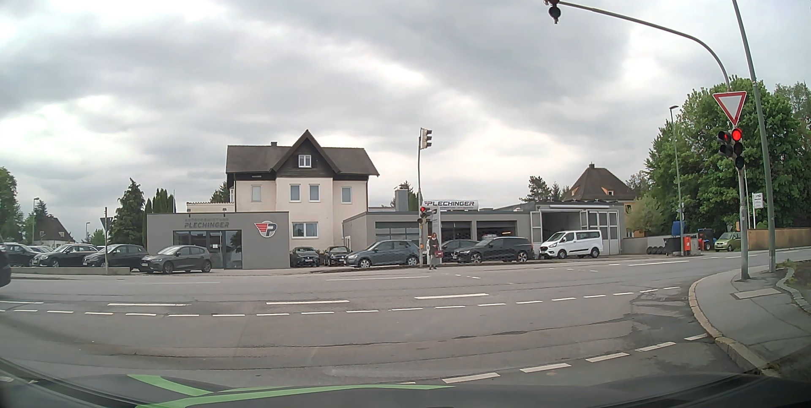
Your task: Follow the waypoints while adhering to traffic rules and regulations
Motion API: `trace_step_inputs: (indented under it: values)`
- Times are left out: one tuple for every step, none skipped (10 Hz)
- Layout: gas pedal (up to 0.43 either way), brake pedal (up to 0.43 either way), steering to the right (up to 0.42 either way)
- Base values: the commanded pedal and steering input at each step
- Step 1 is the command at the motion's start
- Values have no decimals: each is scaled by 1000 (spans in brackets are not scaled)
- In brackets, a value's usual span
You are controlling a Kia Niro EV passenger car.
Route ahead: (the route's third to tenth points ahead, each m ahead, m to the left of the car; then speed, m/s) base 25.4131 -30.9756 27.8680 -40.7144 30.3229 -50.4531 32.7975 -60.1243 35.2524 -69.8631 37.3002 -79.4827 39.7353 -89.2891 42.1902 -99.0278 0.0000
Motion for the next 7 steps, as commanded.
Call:
trace_step_inputs:
  values:
    - [0,287,101]
    - [0,287,101]
    - [0,287,101]
    - [0,287,101]
    - [0,287,101]
    - [0,287,101]
    - [0,280,101]
